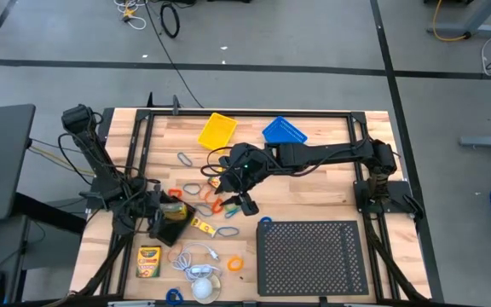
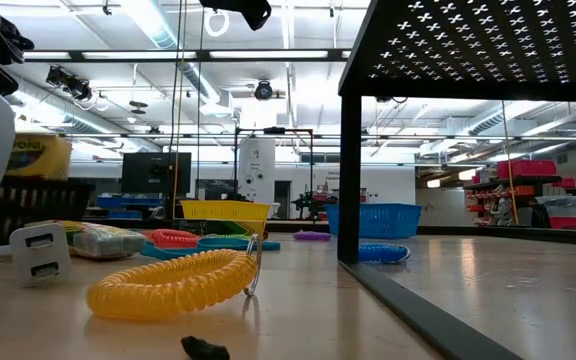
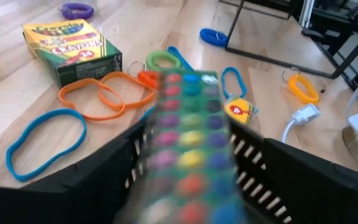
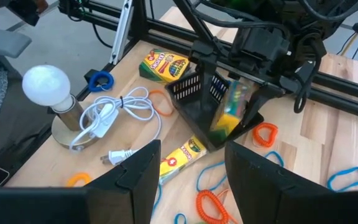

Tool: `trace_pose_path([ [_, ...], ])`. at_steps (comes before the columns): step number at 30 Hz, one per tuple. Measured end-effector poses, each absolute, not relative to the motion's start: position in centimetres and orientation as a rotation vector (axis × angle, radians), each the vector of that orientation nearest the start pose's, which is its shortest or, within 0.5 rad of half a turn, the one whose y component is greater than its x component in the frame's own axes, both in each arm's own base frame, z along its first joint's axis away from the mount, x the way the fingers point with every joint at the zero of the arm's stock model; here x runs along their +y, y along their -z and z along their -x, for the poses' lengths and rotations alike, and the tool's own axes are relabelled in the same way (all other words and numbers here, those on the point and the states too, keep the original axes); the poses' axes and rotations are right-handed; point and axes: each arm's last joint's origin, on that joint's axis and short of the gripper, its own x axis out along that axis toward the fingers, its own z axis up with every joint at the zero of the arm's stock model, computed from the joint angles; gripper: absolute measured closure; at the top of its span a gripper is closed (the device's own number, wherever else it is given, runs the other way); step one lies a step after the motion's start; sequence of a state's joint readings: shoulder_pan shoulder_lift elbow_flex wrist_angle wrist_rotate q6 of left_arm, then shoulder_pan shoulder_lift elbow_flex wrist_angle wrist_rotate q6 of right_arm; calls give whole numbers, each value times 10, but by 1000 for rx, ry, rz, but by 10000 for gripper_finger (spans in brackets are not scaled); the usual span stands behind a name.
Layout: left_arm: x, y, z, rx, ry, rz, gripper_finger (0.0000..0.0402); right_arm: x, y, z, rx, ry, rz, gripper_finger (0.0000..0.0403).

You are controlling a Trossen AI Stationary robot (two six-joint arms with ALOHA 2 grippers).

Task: Pick & Place Office Desk Supplies
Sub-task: Put the crayon box into the black basket

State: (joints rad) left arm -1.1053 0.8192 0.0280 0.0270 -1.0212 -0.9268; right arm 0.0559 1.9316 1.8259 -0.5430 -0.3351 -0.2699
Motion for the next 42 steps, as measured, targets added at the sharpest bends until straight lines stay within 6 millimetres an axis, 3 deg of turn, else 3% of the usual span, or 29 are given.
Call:
trace_pose_path([
  [5, -91, -109, -74, 340, -106, 236, 35, 33, -327, -438, 593, -442, 177, 215],
  [17, -110, -151, -84, 253, -82, 132, 41, 34, -326, -438, 597, -441, 183, 215],
  [27, -130, -213, -93, 208, 8, 93, 58, 39, -324, -436, 621, -428, 232, 215],
  [31, -135, -226, -93, 338, 101, 176, 73, 45, -322, -433, 654, -429, 256, 215],
  [36, -142, -230, -91, 679, 110, 352, 84, 52, -318, -429, 706, -434, 271, 215],
  [42, -168, -239, -95, 1030, 92, 463, 85, 60, -315, -426, 747, -423, 297, 215],
])
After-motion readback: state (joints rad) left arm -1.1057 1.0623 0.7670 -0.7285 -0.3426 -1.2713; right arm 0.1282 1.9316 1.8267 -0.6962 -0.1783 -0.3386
